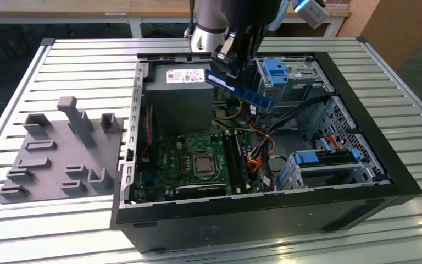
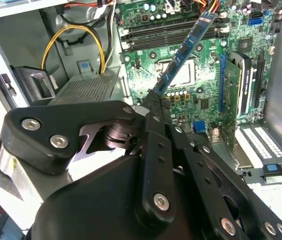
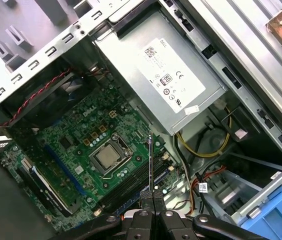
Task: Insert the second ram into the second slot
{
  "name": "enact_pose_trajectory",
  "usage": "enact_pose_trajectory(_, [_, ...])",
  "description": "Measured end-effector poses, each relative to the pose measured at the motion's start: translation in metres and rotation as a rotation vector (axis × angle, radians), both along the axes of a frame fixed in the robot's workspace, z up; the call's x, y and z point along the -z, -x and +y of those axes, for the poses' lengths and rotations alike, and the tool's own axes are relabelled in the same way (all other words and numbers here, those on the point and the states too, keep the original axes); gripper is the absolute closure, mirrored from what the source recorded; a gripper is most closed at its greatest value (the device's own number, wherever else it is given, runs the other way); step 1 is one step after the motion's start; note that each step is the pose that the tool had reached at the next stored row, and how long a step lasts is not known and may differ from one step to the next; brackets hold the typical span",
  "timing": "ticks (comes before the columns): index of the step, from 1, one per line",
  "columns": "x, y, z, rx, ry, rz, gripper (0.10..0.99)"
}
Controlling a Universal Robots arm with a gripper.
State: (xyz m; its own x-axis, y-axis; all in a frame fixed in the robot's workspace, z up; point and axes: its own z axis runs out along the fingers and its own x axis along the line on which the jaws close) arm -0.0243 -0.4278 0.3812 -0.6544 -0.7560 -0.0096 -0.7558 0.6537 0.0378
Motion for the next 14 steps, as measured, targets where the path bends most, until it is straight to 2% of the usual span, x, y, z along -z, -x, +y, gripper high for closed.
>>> enact_pose_trajectory(14, [0.0002,0.0,0.0,0.095,0.0,0.0,0.973])
